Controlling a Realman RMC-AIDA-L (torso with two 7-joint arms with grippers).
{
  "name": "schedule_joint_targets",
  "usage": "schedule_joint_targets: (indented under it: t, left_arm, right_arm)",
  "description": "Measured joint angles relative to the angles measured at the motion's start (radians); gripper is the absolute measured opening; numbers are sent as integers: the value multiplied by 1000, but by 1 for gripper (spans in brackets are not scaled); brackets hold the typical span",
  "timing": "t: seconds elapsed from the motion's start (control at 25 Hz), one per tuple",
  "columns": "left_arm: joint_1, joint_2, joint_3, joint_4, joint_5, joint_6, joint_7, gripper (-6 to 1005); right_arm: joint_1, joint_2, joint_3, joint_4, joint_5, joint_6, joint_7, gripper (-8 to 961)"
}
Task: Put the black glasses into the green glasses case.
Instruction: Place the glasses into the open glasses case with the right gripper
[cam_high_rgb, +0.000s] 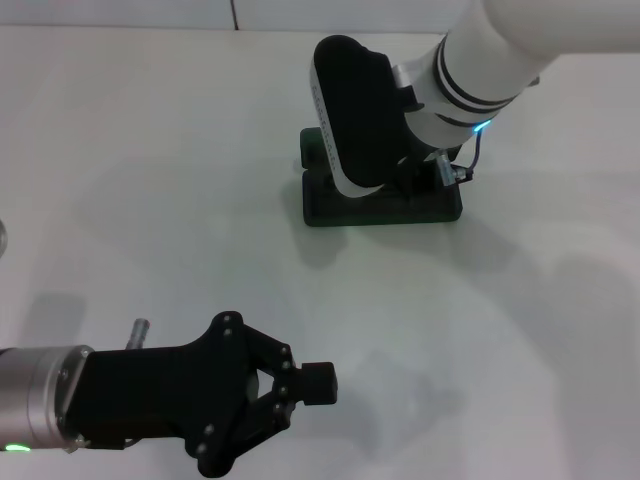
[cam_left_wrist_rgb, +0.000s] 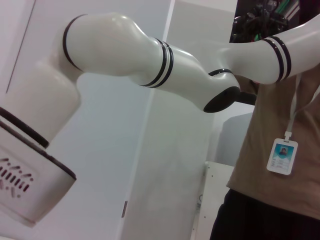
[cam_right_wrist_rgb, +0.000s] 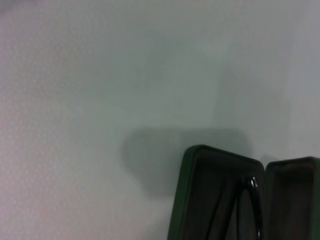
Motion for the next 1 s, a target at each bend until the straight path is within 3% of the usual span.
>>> schedule_joint_targets:
  t: [1.0]
  left_arm:
    - [0,2,-8,0,-4,-4,1,13]
  right_arm:
    - [2,0,-45,-4,-14,36,13,126]
